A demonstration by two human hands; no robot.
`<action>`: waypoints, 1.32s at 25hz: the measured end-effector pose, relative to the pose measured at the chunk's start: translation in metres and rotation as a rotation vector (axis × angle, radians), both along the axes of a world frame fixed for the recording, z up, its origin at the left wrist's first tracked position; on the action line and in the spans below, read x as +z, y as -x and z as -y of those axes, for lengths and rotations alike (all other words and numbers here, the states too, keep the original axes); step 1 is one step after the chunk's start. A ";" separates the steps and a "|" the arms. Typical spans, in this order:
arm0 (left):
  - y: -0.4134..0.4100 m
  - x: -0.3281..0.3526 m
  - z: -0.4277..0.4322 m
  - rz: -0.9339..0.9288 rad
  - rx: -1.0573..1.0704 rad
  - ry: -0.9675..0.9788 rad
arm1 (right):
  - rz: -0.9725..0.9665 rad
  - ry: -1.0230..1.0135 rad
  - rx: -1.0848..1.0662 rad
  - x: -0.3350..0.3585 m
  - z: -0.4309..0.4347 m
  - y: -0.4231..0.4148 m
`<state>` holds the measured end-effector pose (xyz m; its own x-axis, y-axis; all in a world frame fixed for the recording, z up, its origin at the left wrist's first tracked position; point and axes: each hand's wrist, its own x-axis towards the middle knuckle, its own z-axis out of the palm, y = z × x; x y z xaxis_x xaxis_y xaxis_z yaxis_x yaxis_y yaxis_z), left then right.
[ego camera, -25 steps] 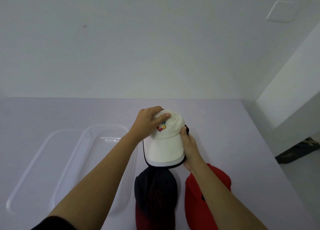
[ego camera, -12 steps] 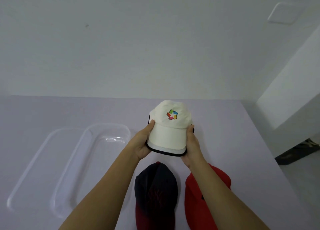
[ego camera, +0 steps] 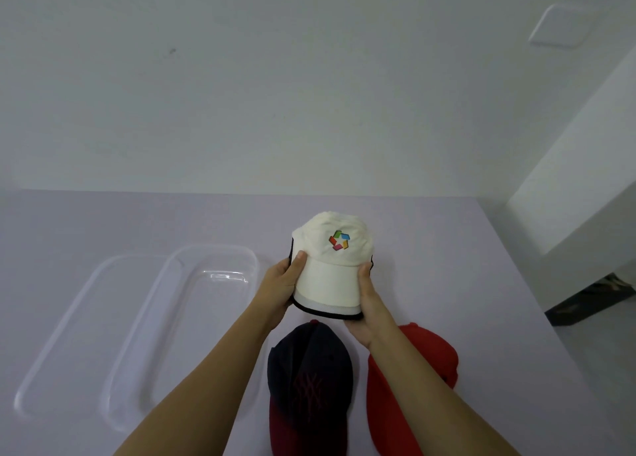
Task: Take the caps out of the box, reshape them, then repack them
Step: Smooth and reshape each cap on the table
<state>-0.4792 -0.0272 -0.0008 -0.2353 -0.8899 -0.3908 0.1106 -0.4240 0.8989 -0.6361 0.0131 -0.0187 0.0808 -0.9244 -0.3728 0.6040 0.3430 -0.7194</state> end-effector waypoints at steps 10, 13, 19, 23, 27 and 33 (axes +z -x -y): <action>-0.022 0.029 0.023 0.244 -0.117 0.348 | -0.137 0.041 0.022 -0.021 0.001 0.015; -0.030 0.033 0.031 0.368 -0.209 0.417 | -0.142 0.037 -0.025 -0.021 0.000 0.016; -0.036 0.043 0.037 0.408 -0.264 0.448 | -0.165 -0.047 -0.080 -0.026 0.005 0.017; -0.032 0.049 0.037 0.590 -0.288 0.542 | -0.183 -0.078 -0.079 -0.029 0.006 0.017; -0.030 0.054 0.036 0.496 -0.318 0.496 | -0.182 -0.088 -0.098 -0.024 0.005 0.013; -0.021 0.066 0.036 0.710 -0.417 0.614 | -0.203 -0.111 -0.171 -0.020 0.003 0.017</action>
